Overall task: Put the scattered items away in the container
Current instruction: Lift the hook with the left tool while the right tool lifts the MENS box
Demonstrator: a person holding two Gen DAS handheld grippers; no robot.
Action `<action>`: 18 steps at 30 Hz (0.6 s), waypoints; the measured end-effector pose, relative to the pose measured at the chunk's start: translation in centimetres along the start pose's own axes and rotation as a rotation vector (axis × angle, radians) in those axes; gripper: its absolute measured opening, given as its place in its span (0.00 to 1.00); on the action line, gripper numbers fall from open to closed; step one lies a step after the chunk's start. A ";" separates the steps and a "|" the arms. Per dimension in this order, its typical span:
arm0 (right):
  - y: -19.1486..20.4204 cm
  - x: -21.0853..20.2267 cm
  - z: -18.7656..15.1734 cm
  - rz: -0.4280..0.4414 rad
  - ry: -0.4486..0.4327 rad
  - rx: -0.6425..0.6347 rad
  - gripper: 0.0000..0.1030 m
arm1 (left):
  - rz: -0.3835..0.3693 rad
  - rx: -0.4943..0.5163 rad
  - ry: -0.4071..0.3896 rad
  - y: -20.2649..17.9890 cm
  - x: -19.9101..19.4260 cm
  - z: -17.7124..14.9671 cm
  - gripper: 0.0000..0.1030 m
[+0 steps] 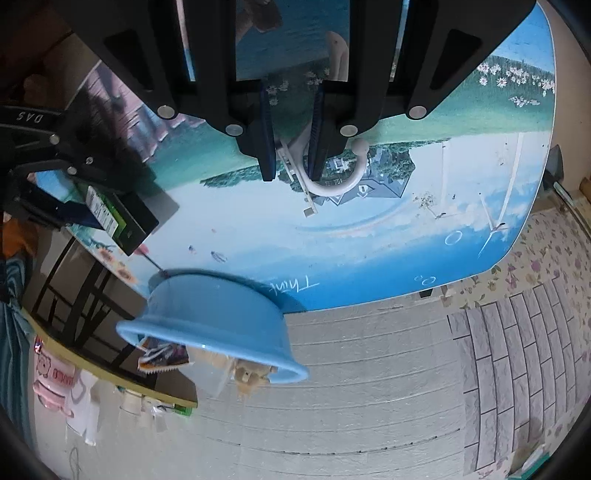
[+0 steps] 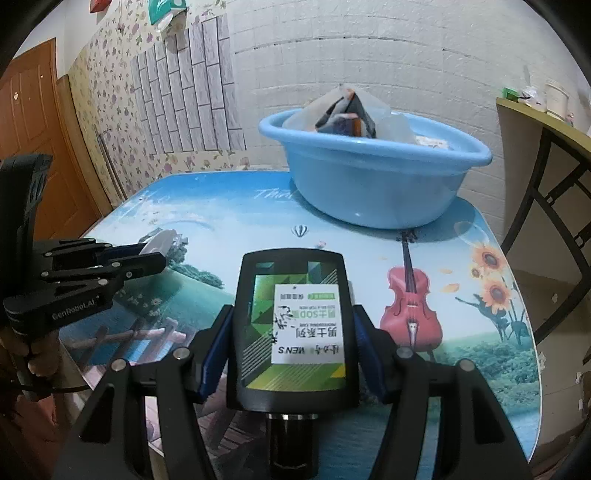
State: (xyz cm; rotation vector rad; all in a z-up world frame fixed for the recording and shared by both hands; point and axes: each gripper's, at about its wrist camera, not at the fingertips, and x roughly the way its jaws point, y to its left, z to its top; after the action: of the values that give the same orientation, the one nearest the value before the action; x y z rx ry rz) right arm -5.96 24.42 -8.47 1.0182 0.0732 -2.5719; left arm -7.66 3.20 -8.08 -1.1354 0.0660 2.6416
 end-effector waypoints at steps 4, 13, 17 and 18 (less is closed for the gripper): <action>0.0 -0.5 0.3 0.012 -0.015 0.011 0.59 | 0.000 -0.022 0.023 -0.1 -0.5 0.7 0.16; -0.2 -2.4 1.6 0.025 -0.064 0.029 0.59 | -0.004 -0.031 -0.001 -0.8 -2.8 3.2 0.16; 0.0 -3.7 2.3 0.027 -0.096 0.027 0.59 | 0.004 -0.028 -0.005 -1.1 -3.3 4.0 0.16; 0.0 -3.9 2.5 0.029 -0.100 0.027 0.59 | 0.007 -0.026 -0.003 -1.2 -3.3 4.1 0.16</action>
State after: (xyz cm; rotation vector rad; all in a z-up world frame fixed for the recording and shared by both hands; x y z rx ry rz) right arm -4.98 25.21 -3.97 0.8917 -0.0032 -2.5996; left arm -8.01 4.21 -2.79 -1.1412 0.0357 2.6578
